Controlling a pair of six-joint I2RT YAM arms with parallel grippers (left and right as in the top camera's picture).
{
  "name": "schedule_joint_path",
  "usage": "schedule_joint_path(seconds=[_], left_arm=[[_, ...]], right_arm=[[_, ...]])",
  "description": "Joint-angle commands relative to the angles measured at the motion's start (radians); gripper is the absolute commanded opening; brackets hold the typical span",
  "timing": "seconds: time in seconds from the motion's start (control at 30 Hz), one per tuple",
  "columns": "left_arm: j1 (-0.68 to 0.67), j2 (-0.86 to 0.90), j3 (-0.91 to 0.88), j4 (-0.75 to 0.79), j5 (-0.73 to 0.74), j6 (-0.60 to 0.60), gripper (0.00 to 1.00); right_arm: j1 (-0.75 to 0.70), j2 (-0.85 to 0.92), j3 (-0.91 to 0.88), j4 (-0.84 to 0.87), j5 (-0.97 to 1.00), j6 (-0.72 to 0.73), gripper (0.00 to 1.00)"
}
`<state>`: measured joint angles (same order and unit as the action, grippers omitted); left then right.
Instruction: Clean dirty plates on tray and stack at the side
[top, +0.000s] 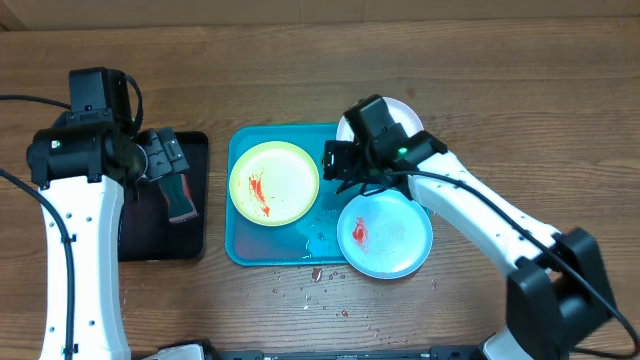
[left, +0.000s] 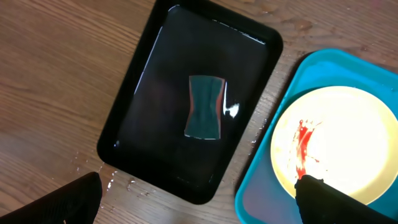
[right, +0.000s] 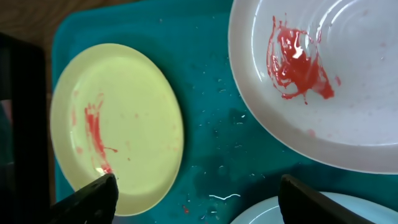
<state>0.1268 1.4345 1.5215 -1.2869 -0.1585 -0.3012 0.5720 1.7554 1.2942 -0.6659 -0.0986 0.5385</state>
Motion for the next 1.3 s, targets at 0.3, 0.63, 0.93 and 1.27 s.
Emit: schedule_joint_path(seconds=[0.3, 0.63, 0.93, 1.27], left_arm=[[0.005, 0.015, 0.024, 0.004, -0.031, -0.021, 1.0], [0.005, 0.08, 0.024, 0.024, -0.062, -0.021, 0.88], [0.004, 0.082, 0.024, 0.048, -0.051, -0.021, 0.91], [0.004, 0.082, 0.024, 0.049, -0.051, -0.016, 0.92]], right_arm=[[0.011, 0.041, -0.007, 0.085, 0.019, 0.021, 0.72], [0.016, 0.075, -0.027, 0.143, 0.019, 0.039, 0.61], [0.048, 0.181, -0.027, 0.214, 0.019, 0.069, 0.49], [0.071, 0.269, -0.027, 0.258, 0.028, 0.057, 0.35]])
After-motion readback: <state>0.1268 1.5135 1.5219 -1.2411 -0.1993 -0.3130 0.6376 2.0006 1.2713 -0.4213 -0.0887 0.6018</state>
